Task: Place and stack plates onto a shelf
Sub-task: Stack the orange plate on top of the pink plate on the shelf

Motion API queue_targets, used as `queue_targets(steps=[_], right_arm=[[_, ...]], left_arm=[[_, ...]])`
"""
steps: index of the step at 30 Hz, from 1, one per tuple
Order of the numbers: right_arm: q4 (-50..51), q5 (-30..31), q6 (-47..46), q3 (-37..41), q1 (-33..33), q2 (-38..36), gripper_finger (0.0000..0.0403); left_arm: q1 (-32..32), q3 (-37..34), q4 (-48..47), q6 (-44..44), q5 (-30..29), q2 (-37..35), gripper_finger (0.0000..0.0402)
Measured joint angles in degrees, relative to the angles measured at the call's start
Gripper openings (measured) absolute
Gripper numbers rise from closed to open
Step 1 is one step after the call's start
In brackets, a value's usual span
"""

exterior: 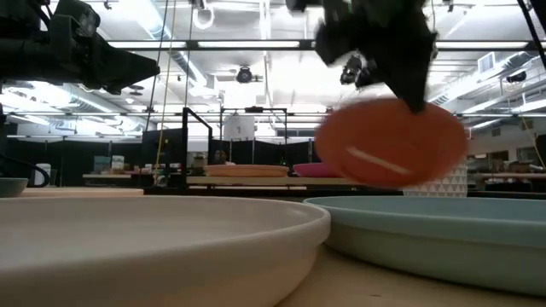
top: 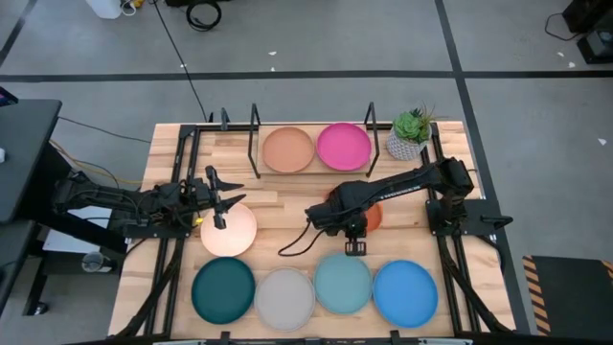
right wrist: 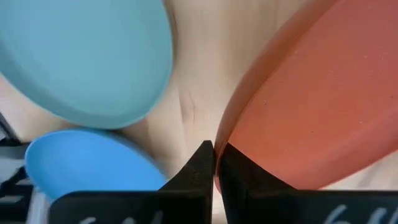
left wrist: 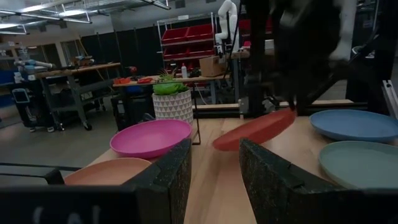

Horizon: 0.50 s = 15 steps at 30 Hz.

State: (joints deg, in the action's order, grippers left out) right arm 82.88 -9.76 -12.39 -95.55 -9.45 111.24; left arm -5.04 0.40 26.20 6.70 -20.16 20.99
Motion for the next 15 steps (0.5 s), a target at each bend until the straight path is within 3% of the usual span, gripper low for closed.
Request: queue_targets(steps=[4,10,15], right_arm=[[0.7,8.1,4.5,-6.4,-2.0,0.0,0.0019],[0.5,25.1,8.1,-11.3,-2.5,0.0,0.0019],[0.5,30.1,10.8,-11.4,0.2,0.0,0.0019]], left_arm=[[0.0,0.0,0.0,0.0,0.0,0.0,0.0141],[0.0,0.0,0.0,0.0,0.0,0.0,0.0141],[0.0,0.0,0.0,0.0,0.0,0.0,0.0141]])
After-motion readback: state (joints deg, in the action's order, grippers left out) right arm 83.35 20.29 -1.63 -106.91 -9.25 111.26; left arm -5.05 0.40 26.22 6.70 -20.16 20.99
